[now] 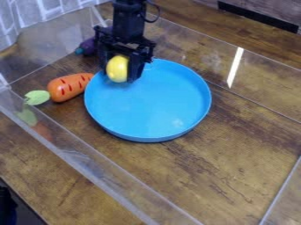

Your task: Remove the lemon from the blue tray and put it on the table

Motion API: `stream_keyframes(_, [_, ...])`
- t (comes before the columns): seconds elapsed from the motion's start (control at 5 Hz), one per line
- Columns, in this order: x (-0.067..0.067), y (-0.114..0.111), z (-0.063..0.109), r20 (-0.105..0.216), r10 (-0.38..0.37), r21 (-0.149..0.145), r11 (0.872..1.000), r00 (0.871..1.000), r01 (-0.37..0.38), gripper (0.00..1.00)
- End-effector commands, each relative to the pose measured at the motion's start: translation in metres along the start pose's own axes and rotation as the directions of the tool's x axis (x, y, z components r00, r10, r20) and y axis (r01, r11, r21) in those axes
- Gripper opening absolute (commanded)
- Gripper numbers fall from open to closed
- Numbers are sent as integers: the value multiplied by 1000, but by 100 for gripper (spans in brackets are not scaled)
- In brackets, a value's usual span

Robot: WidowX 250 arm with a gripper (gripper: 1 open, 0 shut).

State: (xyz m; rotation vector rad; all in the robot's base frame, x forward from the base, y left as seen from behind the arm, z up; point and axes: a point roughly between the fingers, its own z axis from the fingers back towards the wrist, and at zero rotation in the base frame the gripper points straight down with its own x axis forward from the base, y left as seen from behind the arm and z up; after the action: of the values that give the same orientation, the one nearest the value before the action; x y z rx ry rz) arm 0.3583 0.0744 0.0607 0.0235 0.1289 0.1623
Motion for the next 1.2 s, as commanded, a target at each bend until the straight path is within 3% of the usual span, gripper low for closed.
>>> stream_keyframes(0.0, [-4,-18,40,106,13,3,1000,994,-14,0])
stream_keyframes(0.2, [-17,-22,58,120,30,6,999,992,-31,0])
stream_keyframes(0.4, [-46,-39,87,141,11,8,1000,990,-12,0])
stream_keyframes(0.8, [-94,-90,85,119,-73,17,997,990,71,0])
stream_keyframes(1.0, [-105,-121,72,97,-99,30,995,990,96,0])
